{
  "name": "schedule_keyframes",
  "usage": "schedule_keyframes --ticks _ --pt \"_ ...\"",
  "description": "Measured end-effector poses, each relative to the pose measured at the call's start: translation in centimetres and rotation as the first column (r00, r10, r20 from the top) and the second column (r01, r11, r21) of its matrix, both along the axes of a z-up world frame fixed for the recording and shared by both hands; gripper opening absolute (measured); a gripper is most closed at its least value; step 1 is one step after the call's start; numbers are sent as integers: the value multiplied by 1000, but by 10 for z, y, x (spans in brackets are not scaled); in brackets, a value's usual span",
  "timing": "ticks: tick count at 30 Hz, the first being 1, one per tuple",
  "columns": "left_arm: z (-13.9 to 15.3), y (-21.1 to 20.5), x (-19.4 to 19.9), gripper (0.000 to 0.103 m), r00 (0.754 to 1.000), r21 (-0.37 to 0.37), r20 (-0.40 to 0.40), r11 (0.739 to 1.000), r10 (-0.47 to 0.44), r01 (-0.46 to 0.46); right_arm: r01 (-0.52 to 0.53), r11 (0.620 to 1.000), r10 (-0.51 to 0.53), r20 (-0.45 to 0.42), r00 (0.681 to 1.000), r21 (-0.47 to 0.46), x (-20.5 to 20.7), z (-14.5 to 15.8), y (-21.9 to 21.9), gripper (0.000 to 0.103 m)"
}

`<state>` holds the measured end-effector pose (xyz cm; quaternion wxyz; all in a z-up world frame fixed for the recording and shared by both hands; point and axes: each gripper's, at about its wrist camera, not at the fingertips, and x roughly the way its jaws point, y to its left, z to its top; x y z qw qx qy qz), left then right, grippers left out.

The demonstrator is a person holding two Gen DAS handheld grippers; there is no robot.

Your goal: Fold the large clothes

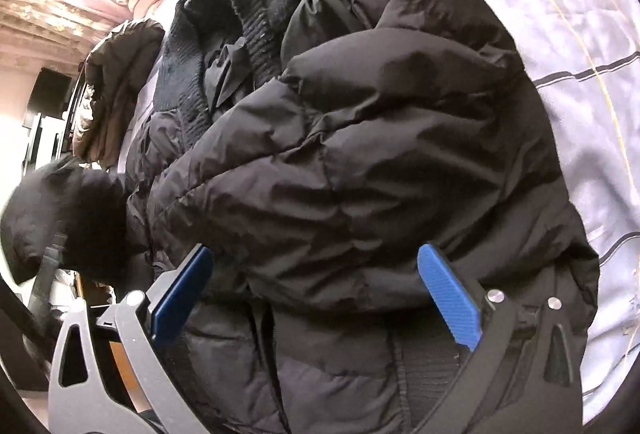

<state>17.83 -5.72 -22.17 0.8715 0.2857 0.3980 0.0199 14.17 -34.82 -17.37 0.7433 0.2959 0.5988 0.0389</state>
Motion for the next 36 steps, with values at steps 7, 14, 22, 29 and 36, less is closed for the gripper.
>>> schedule_keyframes --ticks 7,14,22,29,36 --pt "-66 -57 -9 40 968 104 -220 984 -118 144 40 999 -40 21 999 -7 -3 4 -17 102" --pt "25 -22 -7 84 977 -306 -162 948 -139 84 126 991 -131 312 941 36 -16 56 -20 102" --pt "11 65 44 44 922 -556 -376 773 95 -307 -188 972 109 441 891 139 13 61 79 85" --pt "-65 87 77 46 808 -544 -578 683 116 -487 -151 989 146 219 965 6 46 -21 99 66" --pt "-66 68 72 44 815 -478 -556 741 159 -471 -200 971 224 218 950 -129 42 -13 115 66"
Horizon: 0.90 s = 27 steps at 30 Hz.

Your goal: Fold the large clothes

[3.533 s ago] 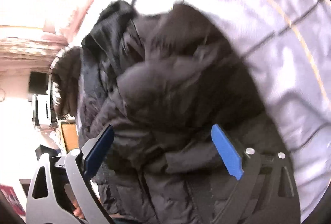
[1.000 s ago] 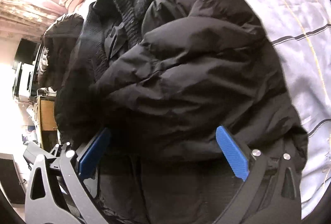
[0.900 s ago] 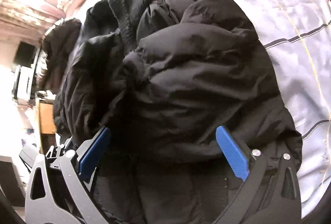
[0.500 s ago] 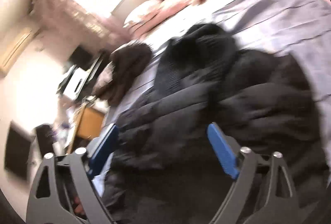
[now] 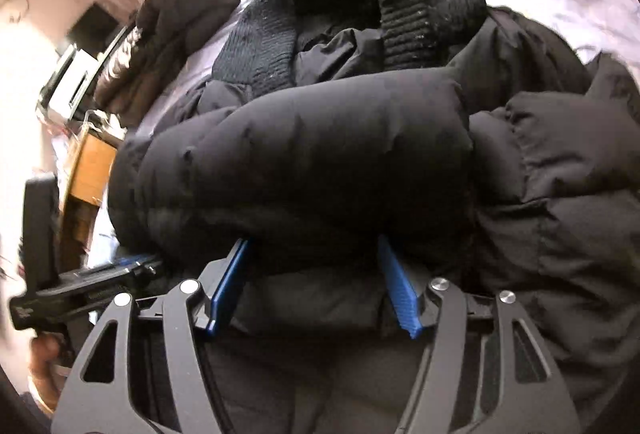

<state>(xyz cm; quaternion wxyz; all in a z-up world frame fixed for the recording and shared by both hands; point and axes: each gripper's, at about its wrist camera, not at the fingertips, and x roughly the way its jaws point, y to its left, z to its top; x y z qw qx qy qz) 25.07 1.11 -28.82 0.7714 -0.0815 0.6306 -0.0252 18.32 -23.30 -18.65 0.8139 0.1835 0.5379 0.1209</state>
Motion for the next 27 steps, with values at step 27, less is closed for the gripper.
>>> schedule_keyframes --ticks 27 --pt "-21 108 -57 77 956 11 -98 961 276 -276 -187 982 186 92 978 4 -43 59 30 92"
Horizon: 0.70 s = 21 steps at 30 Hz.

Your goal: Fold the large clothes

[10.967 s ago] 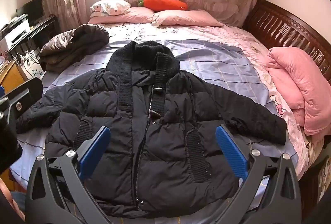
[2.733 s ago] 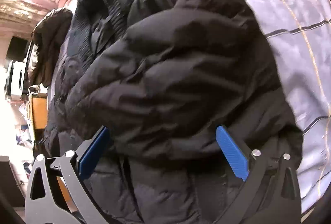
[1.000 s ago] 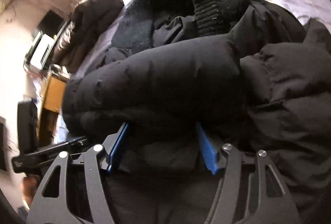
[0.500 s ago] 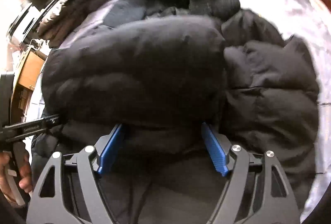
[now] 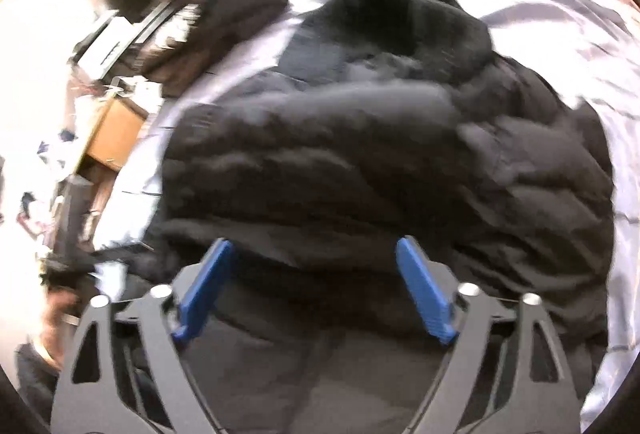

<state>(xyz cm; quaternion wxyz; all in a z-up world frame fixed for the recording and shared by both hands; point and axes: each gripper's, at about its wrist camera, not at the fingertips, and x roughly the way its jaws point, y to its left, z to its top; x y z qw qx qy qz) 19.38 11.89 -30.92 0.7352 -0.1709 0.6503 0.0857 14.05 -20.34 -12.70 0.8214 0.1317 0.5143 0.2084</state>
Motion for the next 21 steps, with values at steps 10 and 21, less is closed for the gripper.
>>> schedule_keyframes --ticks 10,21 --pt "-11 51 -45 79 999 -100 38 995 -16 20 -174 979 176 -12 984 104 57 -2 132 92" --pt "-18 100 -48 77 1000 -184 9 983 11 -9 -100 961 79 -88 993 -258 131 -98 212 102"
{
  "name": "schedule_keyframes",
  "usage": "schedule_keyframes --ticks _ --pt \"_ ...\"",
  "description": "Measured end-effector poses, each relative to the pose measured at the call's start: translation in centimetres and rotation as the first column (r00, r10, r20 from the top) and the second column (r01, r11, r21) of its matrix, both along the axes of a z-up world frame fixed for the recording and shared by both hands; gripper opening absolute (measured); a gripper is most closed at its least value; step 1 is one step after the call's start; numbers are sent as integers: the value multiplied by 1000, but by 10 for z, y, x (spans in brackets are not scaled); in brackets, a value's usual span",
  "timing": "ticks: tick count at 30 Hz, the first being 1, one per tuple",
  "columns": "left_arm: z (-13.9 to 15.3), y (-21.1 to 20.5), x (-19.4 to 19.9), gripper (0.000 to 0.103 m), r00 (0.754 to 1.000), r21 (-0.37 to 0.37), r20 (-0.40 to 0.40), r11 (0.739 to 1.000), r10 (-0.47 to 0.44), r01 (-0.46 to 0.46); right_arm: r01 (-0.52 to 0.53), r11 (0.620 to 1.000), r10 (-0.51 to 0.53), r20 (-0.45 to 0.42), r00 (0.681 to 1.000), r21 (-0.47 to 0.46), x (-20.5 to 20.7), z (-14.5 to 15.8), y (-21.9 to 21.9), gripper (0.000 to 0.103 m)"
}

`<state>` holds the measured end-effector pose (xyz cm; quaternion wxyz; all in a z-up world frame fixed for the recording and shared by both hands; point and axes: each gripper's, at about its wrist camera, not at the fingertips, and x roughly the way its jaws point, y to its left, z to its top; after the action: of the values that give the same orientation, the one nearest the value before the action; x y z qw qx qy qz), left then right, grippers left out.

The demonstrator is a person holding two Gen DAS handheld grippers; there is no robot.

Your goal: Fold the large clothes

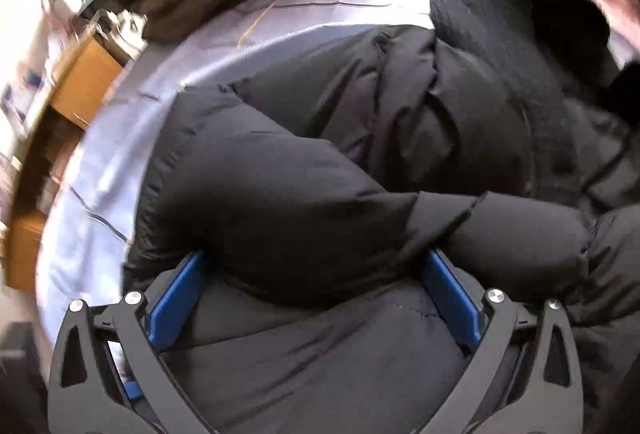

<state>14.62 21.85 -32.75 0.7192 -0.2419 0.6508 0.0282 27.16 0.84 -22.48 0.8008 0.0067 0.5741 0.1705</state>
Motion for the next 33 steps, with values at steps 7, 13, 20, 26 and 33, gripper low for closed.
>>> schedule_keyframes --ticks 7,13,20,26,33 --pt "78 -19 2 88 981 105 187 994 -58 39 13 961 -19 19 1000 276 -25 74 -84 102" --pt "123 -63 9 96 973 -94 224 992 -58 81 336 796 -332 -100 938 503 39 91 -210 102" --pt "91 -95 9 96 997 -160 59 985 -54 63 568 544 -484 -322 814 618 138 33 -245 102" --pt "70 -83 29 96 999 -155 -6 987 41 -42 732 416 -641 -397 657 540 199 -25 -257 92" --pt "70 -84 46 96 1000 -75 10 997 -15 16 668 487 -700 -205 684 563 186 0 -274 15"
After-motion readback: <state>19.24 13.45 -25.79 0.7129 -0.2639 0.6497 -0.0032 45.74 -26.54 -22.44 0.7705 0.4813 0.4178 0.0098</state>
